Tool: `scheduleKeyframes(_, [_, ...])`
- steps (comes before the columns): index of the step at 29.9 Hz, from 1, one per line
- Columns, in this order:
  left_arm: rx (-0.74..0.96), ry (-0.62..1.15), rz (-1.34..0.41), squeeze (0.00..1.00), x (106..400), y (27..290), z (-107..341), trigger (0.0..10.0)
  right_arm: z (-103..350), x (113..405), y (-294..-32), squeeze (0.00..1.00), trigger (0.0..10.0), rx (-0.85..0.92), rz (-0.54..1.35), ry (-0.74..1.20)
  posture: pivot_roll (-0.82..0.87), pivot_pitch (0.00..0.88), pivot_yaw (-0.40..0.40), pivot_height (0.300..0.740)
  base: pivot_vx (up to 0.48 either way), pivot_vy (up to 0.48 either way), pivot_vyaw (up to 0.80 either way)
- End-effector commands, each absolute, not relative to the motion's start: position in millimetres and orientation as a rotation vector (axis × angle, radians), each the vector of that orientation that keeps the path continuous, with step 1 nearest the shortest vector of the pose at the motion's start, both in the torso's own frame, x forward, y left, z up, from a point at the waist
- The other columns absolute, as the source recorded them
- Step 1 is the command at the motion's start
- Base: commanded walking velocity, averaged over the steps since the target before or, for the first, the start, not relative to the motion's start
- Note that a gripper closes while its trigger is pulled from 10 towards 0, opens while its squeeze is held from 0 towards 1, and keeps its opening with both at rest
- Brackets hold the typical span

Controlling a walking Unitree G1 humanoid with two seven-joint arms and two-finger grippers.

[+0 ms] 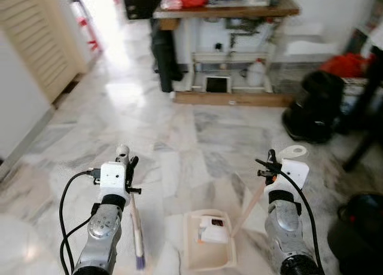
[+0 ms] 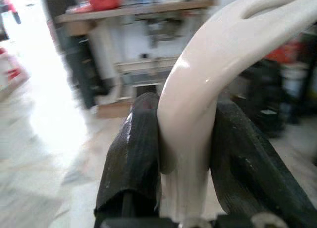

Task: Sweep floor

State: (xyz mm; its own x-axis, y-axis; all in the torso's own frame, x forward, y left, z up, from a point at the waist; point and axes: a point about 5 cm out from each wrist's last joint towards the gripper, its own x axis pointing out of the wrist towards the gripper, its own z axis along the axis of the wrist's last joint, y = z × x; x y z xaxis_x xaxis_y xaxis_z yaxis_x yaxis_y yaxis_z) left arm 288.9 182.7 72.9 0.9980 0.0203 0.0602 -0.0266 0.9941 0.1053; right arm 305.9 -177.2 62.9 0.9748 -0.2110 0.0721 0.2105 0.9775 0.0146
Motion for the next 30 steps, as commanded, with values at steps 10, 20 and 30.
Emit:
scheduleKeyframes(10, [0.126,-0.085,0.049,0.0,287.9,186.7,76.4,10.0,74.3,310.6,-171.3,0.0,10.0,0.027,-0.183,-0.12,0.09,0.0,0.023,0.74,0.0,0.0,0.8])
scheduleKeyframes(20, [0.126,-0.078,0.062,0.0,285.3,188.8,74.4,10.0,74.7,310.6,-170.6,0.0,10.0,0.031,-0.176,-0.118,0.09,0.0,0.02,0.74,0.0,0.0,0.8])
scheduleKeyframes(30, [0.125,-0.075,0.067,0.0,284.6,189.9,74.4,10.0,74.9,310.7,-168.7,0.0,10.0,0.034,-0.17,-0.116,0.09,0.0,0.02,0.74,0.0,0.0,0.8])
